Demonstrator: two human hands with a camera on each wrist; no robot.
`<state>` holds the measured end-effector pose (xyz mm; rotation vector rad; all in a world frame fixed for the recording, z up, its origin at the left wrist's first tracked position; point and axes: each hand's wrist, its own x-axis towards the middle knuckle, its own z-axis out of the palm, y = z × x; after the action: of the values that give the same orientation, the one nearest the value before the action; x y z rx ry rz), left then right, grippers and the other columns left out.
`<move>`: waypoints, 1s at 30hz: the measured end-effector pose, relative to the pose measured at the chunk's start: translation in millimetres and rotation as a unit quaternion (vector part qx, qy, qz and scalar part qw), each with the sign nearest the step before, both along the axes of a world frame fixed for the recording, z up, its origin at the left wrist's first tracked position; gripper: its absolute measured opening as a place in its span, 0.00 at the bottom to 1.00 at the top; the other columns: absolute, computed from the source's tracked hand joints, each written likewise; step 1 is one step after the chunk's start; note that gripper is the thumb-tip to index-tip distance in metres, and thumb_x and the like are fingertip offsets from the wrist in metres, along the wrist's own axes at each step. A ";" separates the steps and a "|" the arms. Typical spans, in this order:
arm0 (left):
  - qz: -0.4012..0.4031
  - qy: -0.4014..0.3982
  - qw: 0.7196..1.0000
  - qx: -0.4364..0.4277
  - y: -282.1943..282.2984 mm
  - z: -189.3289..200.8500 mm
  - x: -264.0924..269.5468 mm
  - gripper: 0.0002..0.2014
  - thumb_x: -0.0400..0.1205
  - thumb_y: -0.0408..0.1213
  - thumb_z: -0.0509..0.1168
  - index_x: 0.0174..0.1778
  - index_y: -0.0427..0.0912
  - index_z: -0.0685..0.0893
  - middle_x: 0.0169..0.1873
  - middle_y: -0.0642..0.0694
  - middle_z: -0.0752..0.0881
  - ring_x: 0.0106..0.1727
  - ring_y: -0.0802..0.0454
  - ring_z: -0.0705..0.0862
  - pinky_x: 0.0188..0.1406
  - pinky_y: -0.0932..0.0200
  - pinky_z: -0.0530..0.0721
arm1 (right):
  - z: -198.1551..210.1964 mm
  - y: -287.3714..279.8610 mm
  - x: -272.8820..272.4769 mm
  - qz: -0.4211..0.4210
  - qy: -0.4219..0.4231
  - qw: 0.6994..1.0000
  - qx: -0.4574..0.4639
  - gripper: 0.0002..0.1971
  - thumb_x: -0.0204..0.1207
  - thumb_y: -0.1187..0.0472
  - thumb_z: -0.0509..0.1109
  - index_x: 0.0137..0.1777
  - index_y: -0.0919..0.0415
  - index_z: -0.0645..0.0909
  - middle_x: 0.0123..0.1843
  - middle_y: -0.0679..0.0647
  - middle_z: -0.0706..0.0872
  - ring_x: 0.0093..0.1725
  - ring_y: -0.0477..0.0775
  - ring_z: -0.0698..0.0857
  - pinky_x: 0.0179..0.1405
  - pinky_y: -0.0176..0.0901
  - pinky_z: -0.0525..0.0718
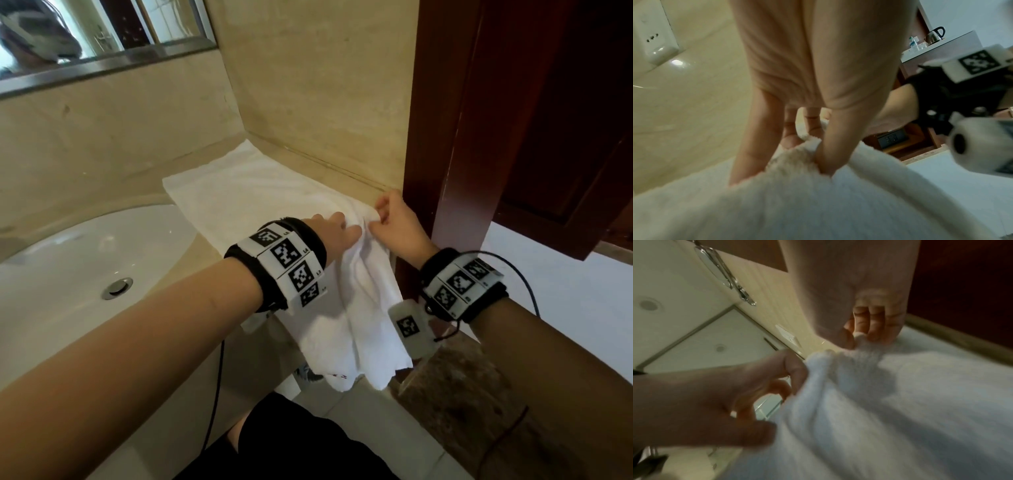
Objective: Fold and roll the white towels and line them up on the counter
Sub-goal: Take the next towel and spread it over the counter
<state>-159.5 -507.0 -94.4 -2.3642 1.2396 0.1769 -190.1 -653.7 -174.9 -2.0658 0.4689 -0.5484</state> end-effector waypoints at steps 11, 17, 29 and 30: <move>-0.046 -0.044 0.998 -0.005 0.7 -3.2 -4.7 0.25 0.76 0.23 0.62 0.67 0.37 0.62 0.62 0.36 0.68 0.59 0.34 0.75 0.43 0.49 0.70 | -100.5 -22.0 -40.6 0.035 0.183 0.977 0.099 0.14 0.73 0.77 0.61 0.31 0.61 0.74 0.31 0.54 0.76 0.32 0.52 0.75 0.31 0.33 0.73; -0.035 -0.042 0.998 -0.004 -3.9 -1.5 -4.8 0.20 0.79 0.22 0.55 0.68 0.32 0.63 0.65 0.35 0.68 0.63 0.33 0.74 0.45 0.50 0.67 | -79.2 3.1 -53.6 0.047 0.020 0.987 0.150 0.04 0.83 0.65 0.59 0.50 0.63 0.75 0.38 0.52 0.78 0.44 0.55 0.78 0.46 0.37 0.77; -0.039 -0.019 0.998 0.034 -0.2 2.2 -2.7 0.23 0.76 0.23 0.62 0.66 0.39 0.67 0.67 0.39 0.63 0.60 0.38 0.74 0.44 0.55 0.73 | -68.8 -0.7 -44.6 0.021 0.078 0.987 0.142 0.16 0.84 0.58 0.60 0.33 0.56 0.68 0.35 0.52 0.74 0.36 0.49 0.72 0.38 0.42 0.69; -0.040 -0.008 0.999 0.015 2.0 1.6 -0.5 0.26 0.75 0.23 0.62 0.68 0.42 0.65 0.69 0.40 0.62 0.59 0.40 0.74 0.43 0.56 0.73 | -70.1 -0.3 -42.7 -0.002 0.056 0.988 0.145 0.15 0.84 0.59 0.59 0.33 0.55 0.68 0.34 0.51 0.73 0.35 0.48 0.72 0.37 0.42 0.69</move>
<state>-160.0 -504.9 -92.8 -2.2830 1.3116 0.1489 -232.7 -654.0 -245.0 -1.8223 0.5823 -0.3437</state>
